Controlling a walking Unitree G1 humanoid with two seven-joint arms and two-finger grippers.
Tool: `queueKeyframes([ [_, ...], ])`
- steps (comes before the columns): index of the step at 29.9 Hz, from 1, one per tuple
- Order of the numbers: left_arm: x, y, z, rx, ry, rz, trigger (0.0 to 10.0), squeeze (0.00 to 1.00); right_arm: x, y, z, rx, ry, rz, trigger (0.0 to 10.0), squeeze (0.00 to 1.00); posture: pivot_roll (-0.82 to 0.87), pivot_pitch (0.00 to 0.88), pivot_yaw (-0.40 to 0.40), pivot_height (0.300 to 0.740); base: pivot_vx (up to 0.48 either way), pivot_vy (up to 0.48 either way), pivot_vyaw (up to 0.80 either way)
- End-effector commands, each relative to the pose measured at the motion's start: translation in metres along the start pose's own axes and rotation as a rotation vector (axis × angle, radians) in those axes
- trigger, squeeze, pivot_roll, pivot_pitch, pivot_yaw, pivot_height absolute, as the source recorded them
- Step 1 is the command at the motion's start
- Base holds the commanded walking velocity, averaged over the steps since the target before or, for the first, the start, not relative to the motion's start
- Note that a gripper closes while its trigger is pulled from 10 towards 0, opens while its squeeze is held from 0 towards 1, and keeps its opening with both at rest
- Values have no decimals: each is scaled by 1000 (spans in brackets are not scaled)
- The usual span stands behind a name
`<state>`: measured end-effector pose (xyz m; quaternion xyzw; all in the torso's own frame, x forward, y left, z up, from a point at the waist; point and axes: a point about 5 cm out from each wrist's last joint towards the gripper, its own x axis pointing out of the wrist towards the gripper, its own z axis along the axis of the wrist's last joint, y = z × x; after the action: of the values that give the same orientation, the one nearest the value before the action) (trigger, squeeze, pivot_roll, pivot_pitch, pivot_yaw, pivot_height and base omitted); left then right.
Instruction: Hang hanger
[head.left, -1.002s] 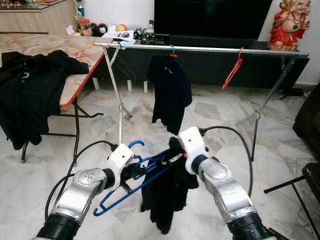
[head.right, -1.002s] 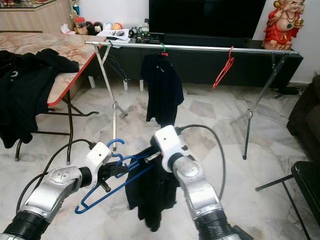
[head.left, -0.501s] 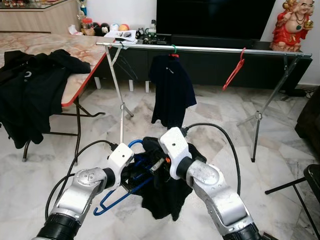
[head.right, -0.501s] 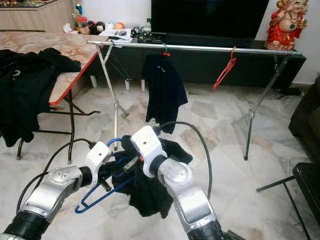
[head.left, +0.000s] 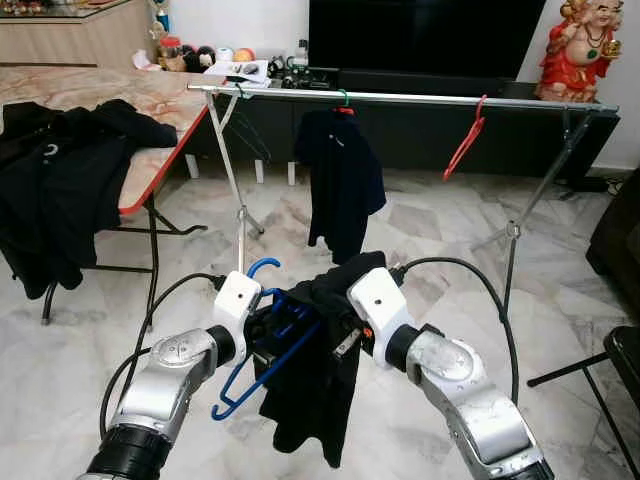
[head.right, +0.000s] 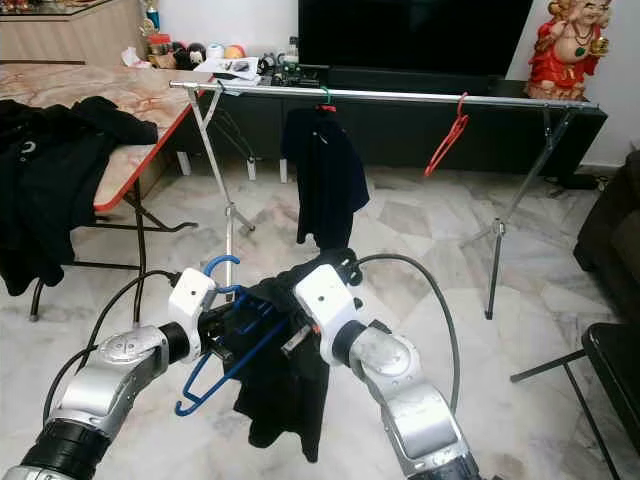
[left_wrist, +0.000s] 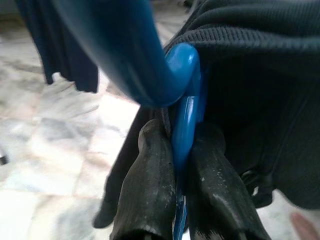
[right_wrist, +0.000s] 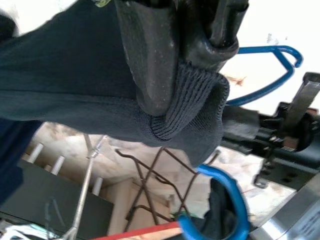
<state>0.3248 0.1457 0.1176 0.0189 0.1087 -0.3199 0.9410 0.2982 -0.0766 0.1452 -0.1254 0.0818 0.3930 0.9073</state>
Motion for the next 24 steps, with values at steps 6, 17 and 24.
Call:
queueKeyframes([
  [6,-1,-1,14,-15,-69,-19,10000,0,-8,21,7,-106,-45,199,10000,1000,88,39,-22,740,0,0,0],
  [17,0,-2,14,-23,-71,-24,10000,0,-9,12,-7,-149,44,134,10000,1000,84,38,-22,740,0,0,0],
  [24,-5,0,9,19,-36,-41,10000,0,-24,-31,-31,-298,220,-61,10000,1000,84,40,-25,740,0,0,0],
])
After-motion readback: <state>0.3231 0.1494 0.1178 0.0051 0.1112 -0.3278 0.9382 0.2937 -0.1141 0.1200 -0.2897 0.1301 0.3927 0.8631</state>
